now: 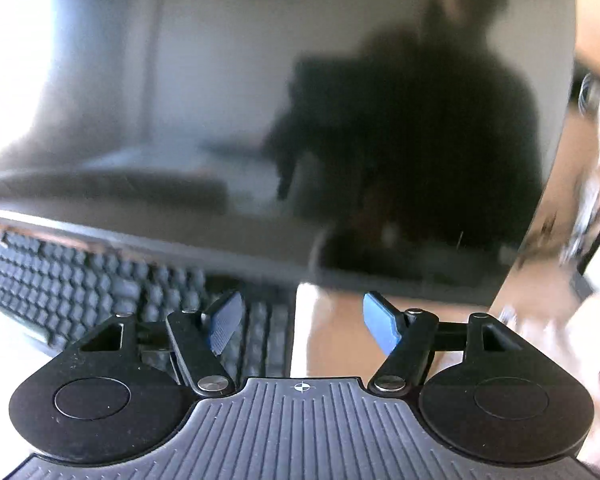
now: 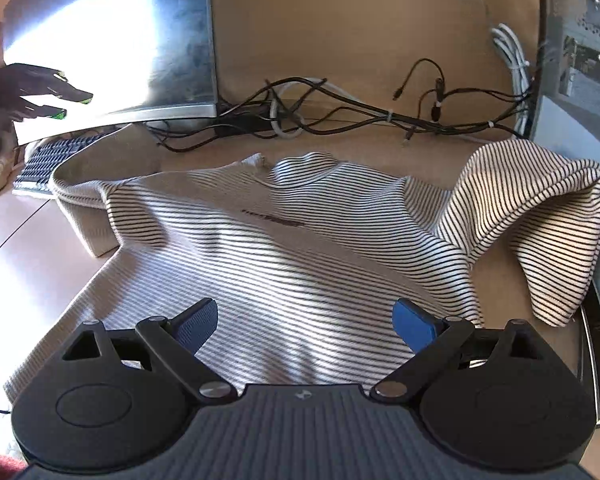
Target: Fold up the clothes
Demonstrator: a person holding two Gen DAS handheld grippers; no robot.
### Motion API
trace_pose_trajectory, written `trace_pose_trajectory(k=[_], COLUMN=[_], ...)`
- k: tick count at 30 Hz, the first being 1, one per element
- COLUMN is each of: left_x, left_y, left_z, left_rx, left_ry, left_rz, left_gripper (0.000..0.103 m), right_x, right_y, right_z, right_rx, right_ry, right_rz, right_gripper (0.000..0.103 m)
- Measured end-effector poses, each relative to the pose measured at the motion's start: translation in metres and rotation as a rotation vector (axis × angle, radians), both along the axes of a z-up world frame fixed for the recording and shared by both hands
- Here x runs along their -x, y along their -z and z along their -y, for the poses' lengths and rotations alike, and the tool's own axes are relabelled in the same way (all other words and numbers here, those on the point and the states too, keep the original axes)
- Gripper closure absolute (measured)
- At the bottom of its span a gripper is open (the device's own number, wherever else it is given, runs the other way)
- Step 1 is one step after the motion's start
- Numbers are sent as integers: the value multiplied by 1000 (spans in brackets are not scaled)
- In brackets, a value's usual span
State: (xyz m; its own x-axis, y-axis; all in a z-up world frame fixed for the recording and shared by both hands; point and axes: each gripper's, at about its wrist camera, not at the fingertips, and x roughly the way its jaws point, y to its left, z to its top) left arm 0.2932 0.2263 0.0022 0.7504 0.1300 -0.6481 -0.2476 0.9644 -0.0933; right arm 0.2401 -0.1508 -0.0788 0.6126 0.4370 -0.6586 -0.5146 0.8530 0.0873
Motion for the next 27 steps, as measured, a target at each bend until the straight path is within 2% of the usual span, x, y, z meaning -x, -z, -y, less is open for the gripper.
trace_pose_trajectory(k=[3, 5, 7, 8, 9, 11, 15, 19, 23, 27], left_x=[-28, -31, -35, -37, -39, -34, -7, 28, 34, 48], left_y=[26, 38, 48, 51, 54, 58, 54, 36, -2, -41], left_z=[0, 1, 11, 14, 16, 15, 1, -13, -17, -7], left_rx=[38, 21, -13, -27, -39, -39, -5, 11, -51, -133], left_ry=[-8, 5, 38, 55, 61, 40, -40, -116, -152, -130], left_rz=[-79, -92, -100, -108, -116, -117, -76, 3, 135, 278], left_gripper=[30, 30, 36, 49, 72, 91, 93, 94, 94, 94], right_x=[10, 13, 12, 10, 8, 5, 3, 2, -1, -1], right_y=[-2, -2, 1, 3, 4, 6, 7, 8, 10, 10], right_z=[0, 2, 8, 11, 15, 21, 21, 13, 5, -2], right_rx=[18, 43, 61, 62, 59, 50, 47, 56, 65, 61], right_ry=[-12, -6, 19, 37, 57, 89, 99, 67, 44, 22], right_rz=[13, 17, 4, -7, -20, -37, -38, -31, -37, -28], right_gripper=[8, 8, 8, 8, 8, 8, 8, 8, 8, 8])
